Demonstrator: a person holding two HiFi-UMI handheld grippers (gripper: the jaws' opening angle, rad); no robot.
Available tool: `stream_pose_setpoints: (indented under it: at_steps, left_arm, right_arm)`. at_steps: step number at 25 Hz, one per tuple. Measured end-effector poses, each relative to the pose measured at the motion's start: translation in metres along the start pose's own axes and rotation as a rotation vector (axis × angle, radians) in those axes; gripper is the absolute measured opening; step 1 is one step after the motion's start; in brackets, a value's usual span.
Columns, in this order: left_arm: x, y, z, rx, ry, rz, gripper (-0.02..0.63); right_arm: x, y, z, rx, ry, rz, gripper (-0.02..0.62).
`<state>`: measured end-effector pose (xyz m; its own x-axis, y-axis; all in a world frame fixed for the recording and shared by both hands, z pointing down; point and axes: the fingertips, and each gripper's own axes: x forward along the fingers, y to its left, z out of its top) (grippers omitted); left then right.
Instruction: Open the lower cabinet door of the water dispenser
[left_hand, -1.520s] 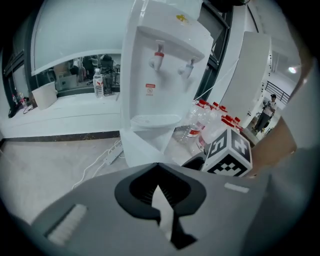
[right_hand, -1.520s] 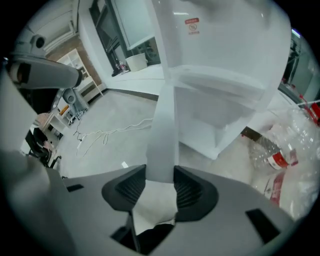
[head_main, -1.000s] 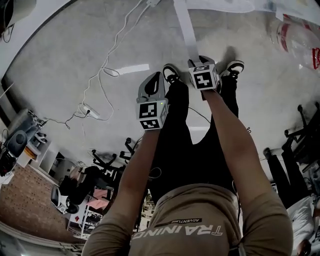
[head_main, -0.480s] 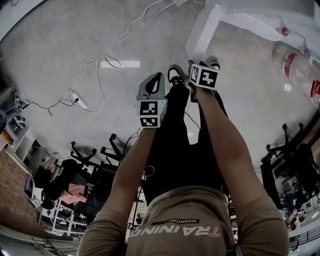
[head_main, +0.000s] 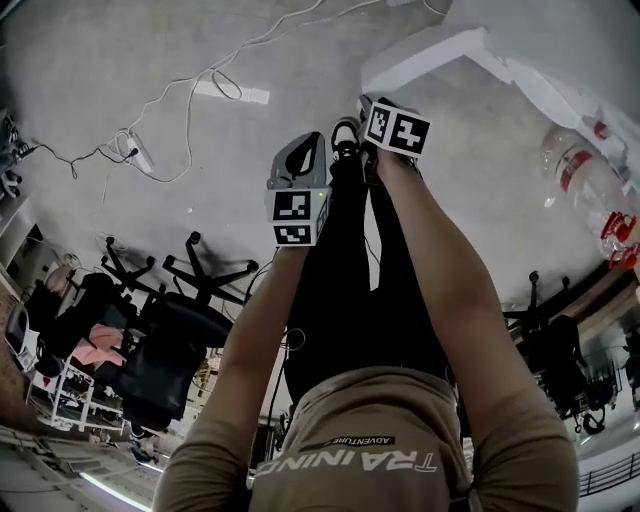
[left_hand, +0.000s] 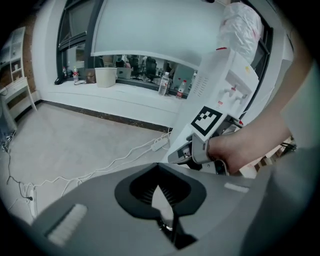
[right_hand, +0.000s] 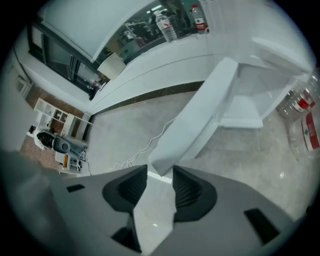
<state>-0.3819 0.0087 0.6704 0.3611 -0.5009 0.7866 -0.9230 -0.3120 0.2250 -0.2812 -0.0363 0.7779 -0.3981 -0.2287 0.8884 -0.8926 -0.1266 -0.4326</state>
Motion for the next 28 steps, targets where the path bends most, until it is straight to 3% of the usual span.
stream_pose_setpoints:
  at_steps: [7, 10, 14, 20, 23, 28]
  left_arm:
    - [-0.003, 0.024, 0.007, -0.140, -0.043, 0.072, 0.000]
    - [-0.006, 0.034, 0.004, -0.156, -0.052, 0.088, 0.000]
    - [-0.008, 0.048, 0.000, -0.182, -0.059, 0.103, 0.000]
    - [-0.011, 0.062, 0.005, -0.165, -0.063, 0.114, 0.000]
    - [-0.015, 0.067, 0.009, -0.152, -0.065, 0.108, 0.000]
    - [-0.026, 0.060, 0.013, -0.124, -0.054, 0.088, 0.000]
  right_arm:
    - [0.020, 0.026, 0.038, -0.024, 0.044, 0.041, 0.150]
    - [0.028, 0.036, 0.050, -0.079, 0.041, 0.043, 0.141]
    - [0.036, 0.044, 0.065, -0.061, 0.030, 0.074, 0.126]
    - [0.033, 0.041, 0.059, -0.099, 0.046, 0.063, 0.102]
    - [0.027, 0.045, 0.056, -0.134, 0.041, 0.058, 0.035]
    - [0.002, 0.060, 0.042, -0.220, 0.053, 0.100, 0.011]
